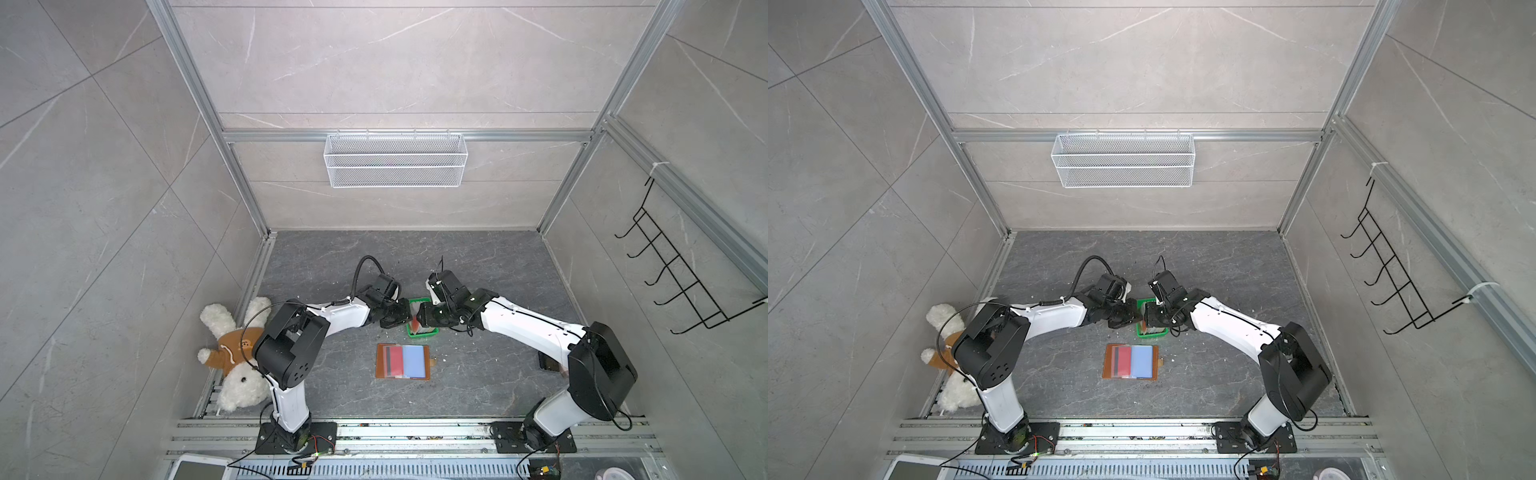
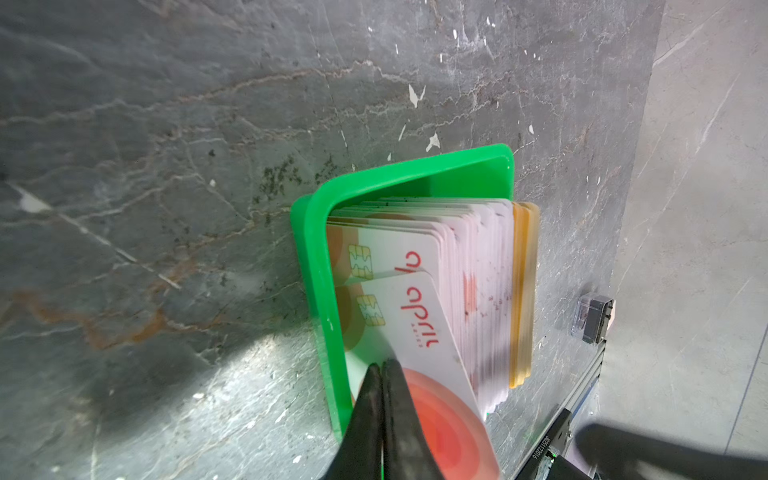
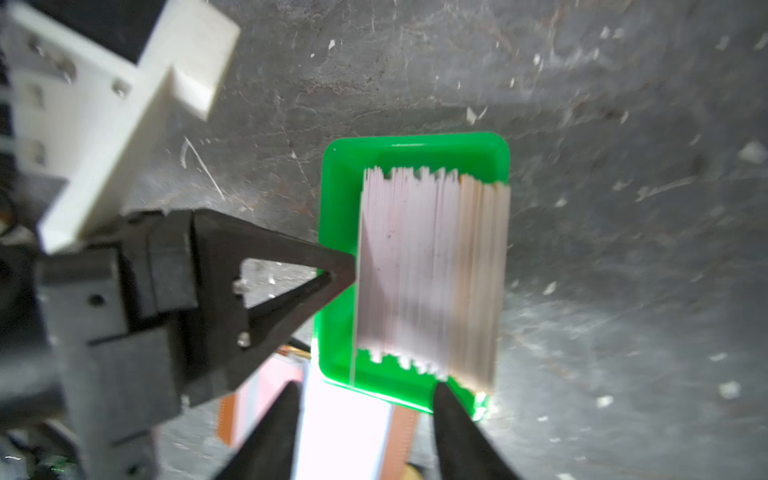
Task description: Put the credit cards into the card holder
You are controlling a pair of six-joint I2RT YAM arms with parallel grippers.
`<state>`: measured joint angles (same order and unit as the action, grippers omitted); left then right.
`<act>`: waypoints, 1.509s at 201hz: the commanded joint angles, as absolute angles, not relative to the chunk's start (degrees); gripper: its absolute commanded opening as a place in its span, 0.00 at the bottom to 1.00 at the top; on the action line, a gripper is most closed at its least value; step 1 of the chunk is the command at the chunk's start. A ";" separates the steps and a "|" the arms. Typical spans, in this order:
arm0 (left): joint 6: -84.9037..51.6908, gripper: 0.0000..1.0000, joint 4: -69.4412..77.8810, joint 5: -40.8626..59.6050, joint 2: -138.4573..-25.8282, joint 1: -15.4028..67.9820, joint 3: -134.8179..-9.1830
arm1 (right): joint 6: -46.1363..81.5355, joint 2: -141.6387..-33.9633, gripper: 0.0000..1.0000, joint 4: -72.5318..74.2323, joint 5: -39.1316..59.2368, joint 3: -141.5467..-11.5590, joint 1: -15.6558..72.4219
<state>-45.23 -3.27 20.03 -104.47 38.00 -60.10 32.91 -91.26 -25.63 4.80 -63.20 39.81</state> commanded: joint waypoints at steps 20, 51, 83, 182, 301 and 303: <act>-45.78 0.07 -3.83 20.31 -105.33 38.47 -59.86 | 34.89 -93.55 0.35 -23.49 6.06 -62.67 40.37; -45.79 0.07 -3.81 20.39 -105.37 38.45 -59.89 | 34.98 -94.81 0.30 -22.86 6.23 -62.54 40.44; -45.97 0.07 -3.54 20.39 -105.21 38.45 -59.81 | 35.00 -95.47 0.24 -22.50 6.39 -62.73 40.57; -46.14 0.07 -4.04 19.99 -100.50 38.46 -58.74 | 35.94 -94.48 0.03 -23.51 3.71 -62.73 41.64; -48.60 0.24 4.12 25.36 -77.64 38.50 -41.40 | 40.80 -78.81 0.00 -21.10 3.76 -54.09 41.84; -48.80 0.25 4.55 25.57 -77.29 38.47 -41.02 | 40.96 -78.35 0.00 -21.05 3.77 -53.93 41.84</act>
